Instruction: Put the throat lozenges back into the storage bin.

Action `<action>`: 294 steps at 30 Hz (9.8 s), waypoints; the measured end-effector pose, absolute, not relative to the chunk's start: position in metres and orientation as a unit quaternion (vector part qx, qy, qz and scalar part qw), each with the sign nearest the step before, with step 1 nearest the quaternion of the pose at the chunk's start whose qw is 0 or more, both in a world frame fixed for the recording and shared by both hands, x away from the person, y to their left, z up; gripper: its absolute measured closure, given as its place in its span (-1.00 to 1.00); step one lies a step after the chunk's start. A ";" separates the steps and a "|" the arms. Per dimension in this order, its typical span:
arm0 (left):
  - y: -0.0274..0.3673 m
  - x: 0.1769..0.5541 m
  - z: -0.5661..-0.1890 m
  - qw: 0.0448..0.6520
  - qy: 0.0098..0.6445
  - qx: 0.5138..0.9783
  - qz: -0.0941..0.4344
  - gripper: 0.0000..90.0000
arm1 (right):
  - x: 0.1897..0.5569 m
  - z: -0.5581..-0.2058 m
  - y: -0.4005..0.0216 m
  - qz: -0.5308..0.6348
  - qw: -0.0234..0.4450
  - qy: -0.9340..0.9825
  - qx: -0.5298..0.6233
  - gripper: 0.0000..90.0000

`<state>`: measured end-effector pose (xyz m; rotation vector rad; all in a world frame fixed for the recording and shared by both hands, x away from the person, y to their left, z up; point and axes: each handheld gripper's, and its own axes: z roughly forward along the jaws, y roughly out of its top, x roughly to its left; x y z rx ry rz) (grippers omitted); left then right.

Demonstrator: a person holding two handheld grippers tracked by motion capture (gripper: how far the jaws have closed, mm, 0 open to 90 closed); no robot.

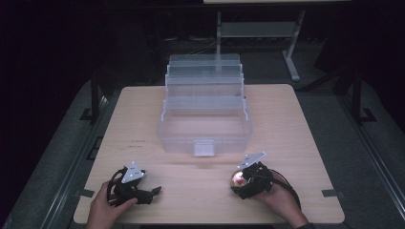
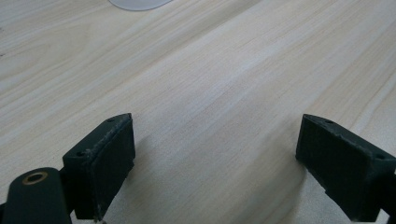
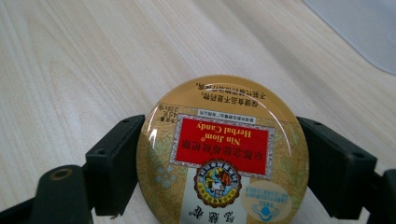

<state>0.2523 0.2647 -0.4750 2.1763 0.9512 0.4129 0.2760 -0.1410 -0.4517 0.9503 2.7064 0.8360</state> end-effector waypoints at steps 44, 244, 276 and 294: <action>0.265 0.252 -0.475 0.356 0.368 0.844 0.159 -0.76 | 0.289 -0.428 -0.174 0.289 0.111 0.887 0.343 -0.56; 0.264 0.254 -0.475 0.356 0.369 0.844 0.158 -0.76 | 0.403 -0.347 -0.164 0.291 0.124 0.874 0.368 -0.78; 0.264 0.254 -0.475 0.356 0.369 0.844 0.158 -0.76 | 0.357 -0.386 -0.216 0.297 0.127 0.855 0.406 -0.99; 0.264 0.254 -0.475 0.356 0.369 0.844 0.158 -0.76 | 0.332 -0.415 -0.235 0.302 0.132 0.846 0.418 -1.00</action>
